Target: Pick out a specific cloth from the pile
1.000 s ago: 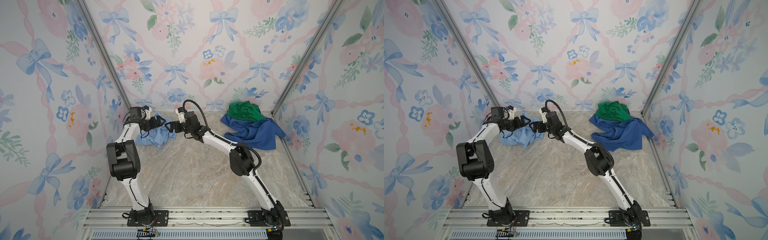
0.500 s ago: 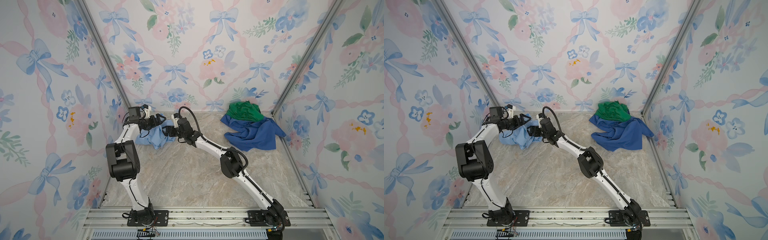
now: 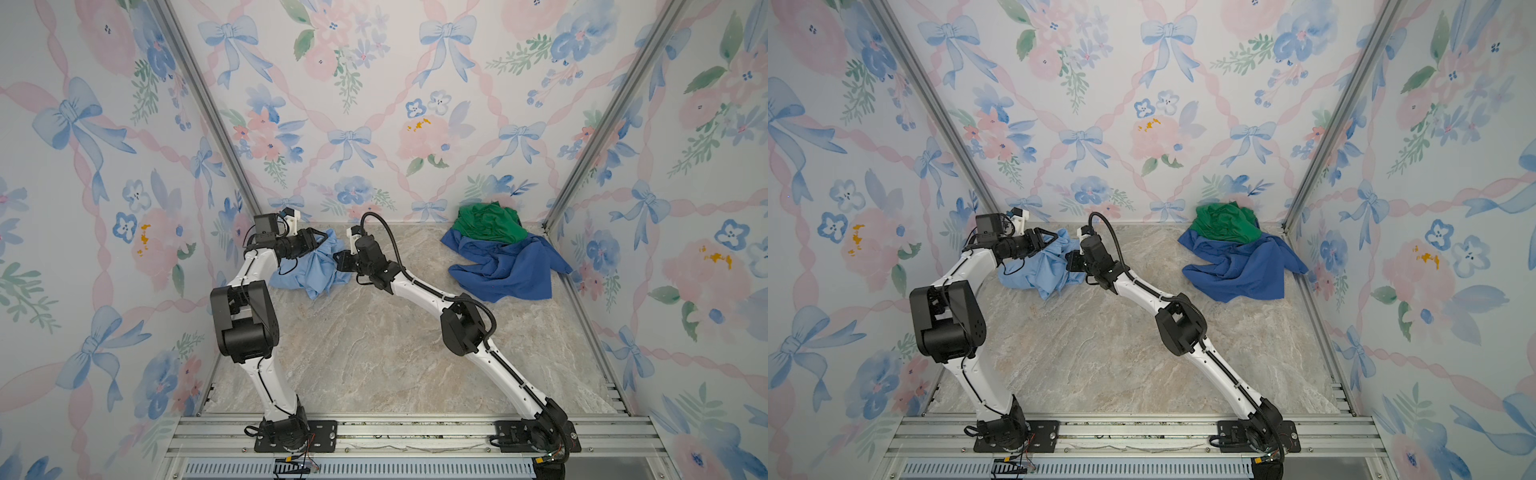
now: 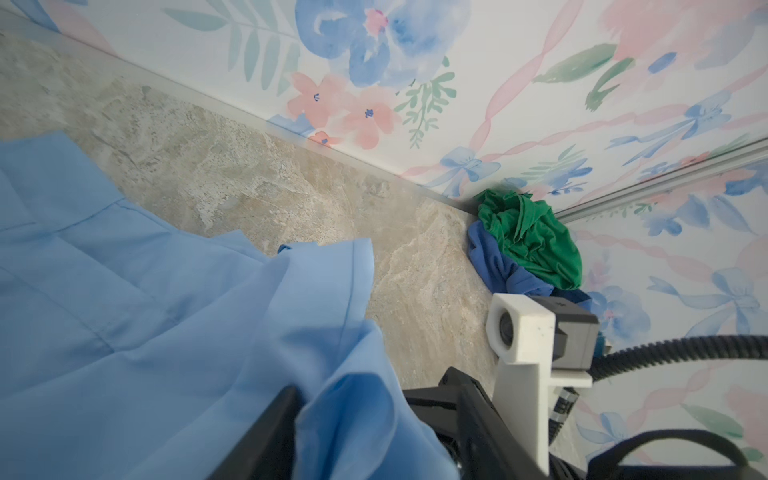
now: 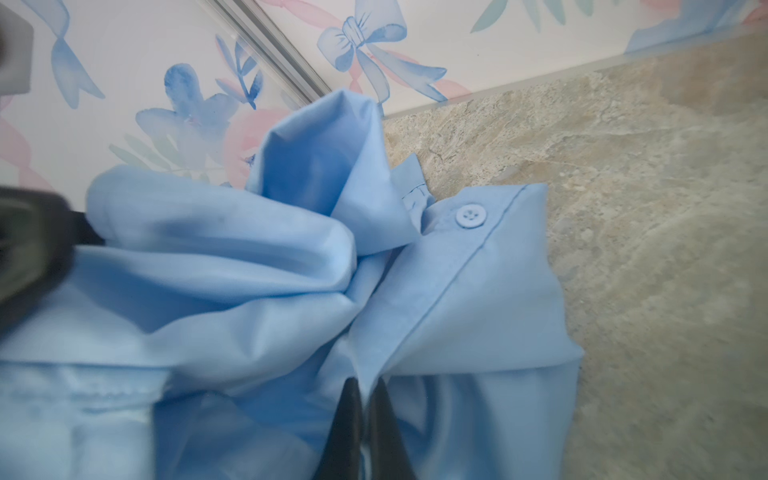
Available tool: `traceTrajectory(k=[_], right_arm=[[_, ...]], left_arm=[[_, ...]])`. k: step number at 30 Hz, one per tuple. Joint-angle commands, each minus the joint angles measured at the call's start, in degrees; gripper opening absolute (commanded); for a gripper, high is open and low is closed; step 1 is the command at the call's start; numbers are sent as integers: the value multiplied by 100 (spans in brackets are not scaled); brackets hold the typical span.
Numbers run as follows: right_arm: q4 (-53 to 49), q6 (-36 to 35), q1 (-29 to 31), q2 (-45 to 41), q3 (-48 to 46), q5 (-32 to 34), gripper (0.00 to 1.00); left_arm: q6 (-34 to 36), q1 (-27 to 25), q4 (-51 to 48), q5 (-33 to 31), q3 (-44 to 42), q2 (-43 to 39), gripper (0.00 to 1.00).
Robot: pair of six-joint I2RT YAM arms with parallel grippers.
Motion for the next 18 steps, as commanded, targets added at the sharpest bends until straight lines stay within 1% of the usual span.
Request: traceTrajectory(k=[1,2,4,7,12,14,16,18], right_arm=[[-410,-120,43,128,162,251,0],[-503,-119,40,143,175,310,0],[-692,-66,18,169,225,405,0],[-914,21,-31,245,281,424,0],[-1006,10,-61,245,227,463,0],[-851,-6,-61,214,171,410,0],[-691,-12,-65,129,73,366,0],[-671,-123,-80,-76,-68,363,48]], left_arm=[[-19,93,227,254,-52,-248,86],[-32,108,279,289,-59,-284,92],[-42,127,343,289,-93,-361,98],[-63,150,440,277,-141,-487,98],[-279,194,740,397,-253,-566,98],[-239,212,738,224,-277,-617,98],[-61,225,730,-231,-395,-802,98],[221,225,659,-898,-578,-1104,98]])
